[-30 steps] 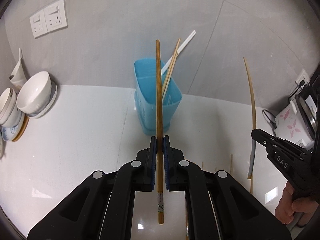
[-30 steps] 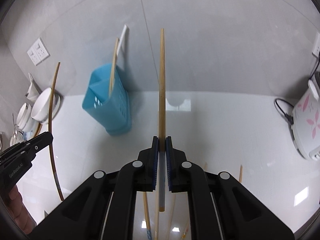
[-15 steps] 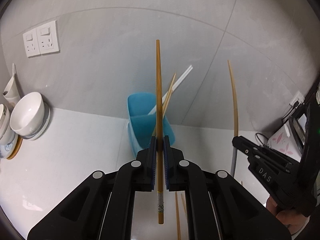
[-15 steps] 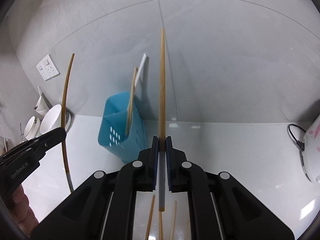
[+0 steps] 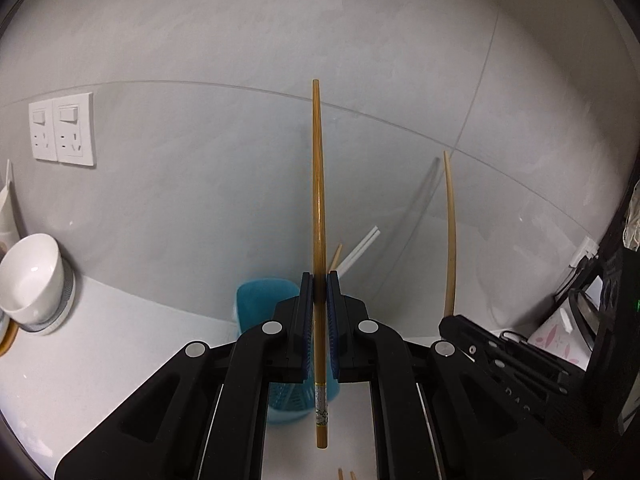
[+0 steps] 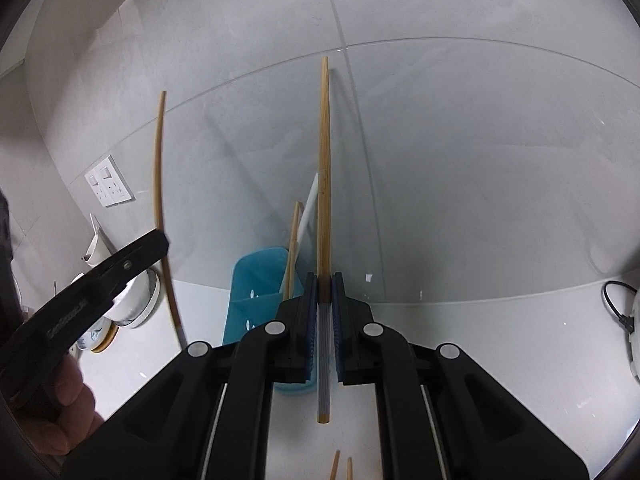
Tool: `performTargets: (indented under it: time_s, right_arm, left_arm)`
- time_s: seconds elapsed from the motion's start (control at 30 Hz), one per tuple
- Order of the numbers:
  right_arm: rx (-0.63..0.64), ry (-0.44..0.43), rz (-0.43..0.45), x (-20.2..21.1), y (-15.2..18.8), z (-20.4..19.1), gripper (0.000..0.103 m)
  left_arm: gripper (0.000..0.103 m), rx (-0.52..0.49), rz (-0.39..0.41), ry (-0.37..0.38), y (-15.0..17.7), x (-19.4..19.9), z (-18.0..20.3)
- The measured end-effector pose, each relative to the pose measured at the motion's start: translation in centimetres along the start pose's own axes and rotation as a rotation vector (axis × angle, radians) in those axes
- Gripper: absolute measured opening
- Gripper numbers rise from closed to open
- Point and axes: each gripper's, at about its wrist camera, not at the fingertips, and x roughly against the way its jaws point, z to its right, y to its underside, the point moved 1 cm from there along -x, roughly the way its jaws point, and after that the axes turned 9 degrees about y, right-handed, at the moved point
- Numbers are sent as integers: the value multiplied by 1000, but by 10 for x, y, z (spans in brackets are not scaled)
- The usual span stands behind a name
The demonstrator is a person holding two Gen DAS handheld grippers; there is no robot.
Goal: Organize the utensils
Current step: 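Lift both chopsticks and carry them over the blue utensil holder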
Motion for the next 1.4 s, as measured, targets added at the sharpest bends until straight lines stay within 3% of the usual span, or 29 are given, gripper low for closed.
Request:
performTargets:
  time_s: [0.43,1.1,1.2,1.3,1.33,1.4]
  right_arm:
    - [0,12,48,-8,8,4,6]
    - [19,20,7,-20,14,0,6]
    - [20,15,4,-21,14,-1,6]
    - [26,8,9,-21,13,-3,6]
    - [27,4,11,-21,13,-4,6]
    - [32,-1,12,-22,12,-7,6]
  left_arm:
    - [6,-88,108,46,23,-48,-15]
    - [7,-104,-2,22,45,-90,-15]
    - [11,-104,-24,14,42,-94,-13]
    - [31,-112,-52,-28,39,-95,-10]
    - [42,-109,-56,-35,41,-94,-9]
    - [51,-86,-72,-54,40,-88,-12]
